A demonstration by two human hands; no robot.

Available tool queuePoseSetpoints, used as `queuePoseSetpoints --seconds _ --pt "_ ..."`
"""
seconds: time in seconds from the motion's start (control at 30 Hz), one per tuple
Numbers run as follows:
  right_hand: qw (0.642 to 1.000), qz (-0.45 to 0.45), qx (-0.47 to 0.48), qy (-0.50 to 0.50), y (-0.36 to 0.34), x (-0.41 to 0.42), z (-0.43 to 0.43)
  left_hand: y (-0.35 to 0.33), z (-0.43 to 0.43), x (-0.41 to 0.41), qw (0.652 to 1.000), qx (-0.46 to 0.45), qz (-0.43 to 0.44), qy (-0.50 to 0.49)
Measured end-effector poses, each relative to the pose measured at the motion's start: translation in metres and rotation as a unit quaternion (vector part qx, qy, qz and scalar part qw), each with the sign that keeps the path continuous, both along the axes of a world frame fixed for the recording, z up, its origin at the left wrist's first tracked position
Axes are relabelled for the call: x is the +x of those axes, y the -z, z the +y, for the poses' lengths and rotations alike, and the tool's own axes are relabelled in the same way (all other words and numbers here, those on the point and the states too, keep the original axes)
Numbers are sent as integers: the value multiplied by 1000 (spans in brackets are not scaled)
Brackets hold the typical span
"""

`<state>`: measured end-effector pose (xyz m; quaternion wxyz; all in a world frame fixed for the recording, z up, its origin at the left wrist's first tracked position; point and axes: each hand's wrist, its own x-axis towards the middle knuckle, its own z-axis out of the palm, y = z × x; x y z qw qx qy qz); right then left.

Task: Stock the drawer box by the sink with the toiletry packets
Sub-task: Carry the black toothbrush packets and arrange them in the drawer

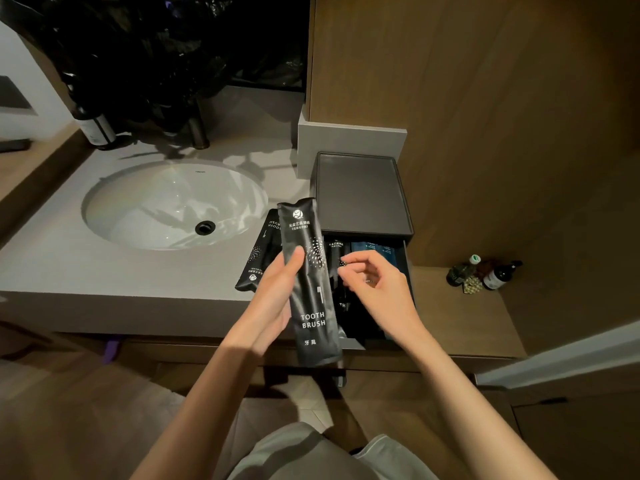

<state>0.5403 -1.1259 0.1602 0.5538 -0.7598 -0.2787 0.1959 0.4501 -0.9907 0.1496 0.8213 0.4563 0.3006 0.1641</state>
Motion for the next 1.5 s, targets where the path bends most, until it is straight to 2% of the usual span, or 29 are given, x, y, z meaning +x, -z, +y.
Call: queuePoseSetpoints --seconds 0.13,0.23,0.3,0.4,0.5,0.6,0.73,0.97,1.1,1.27,1.5 --pt "996 64 41 37 -1 -8 -1 -9 -15 15 999 -21 -23 22" --pt "991 97 54 70 -1 -3 -10 -10 -24 24 999 20 -9 32" --pt "990 104 50 85 -3 4 -19 -4 -27 28 995 85 27 44" --pt "989 110 23 96 -4 20 -40 9 -26 29 957 248 147 26" --pt "989 111 -44 90 2 33 -61 22 -27 28 919 308 244 10" --pt "984 138 -86 79 10 35 -72 44 -30 27 878 374 291 69" --pt "980 153 -99 85 26 38 -63 60 -38 32 857 398 308 110" --pt "982 77 -118 125 49 52 -26 78 -29 40 837 422 326 126" --pt "982 28 -130 133 56 53 -13 86 -26 41 839 420 321 128" --pt "980 16 -131 147 68 55 -1 93 -19 37 845 426 296 129" --pt "983 -31 -149 107 75 52 4 98 -14 30 848 436 273 128"
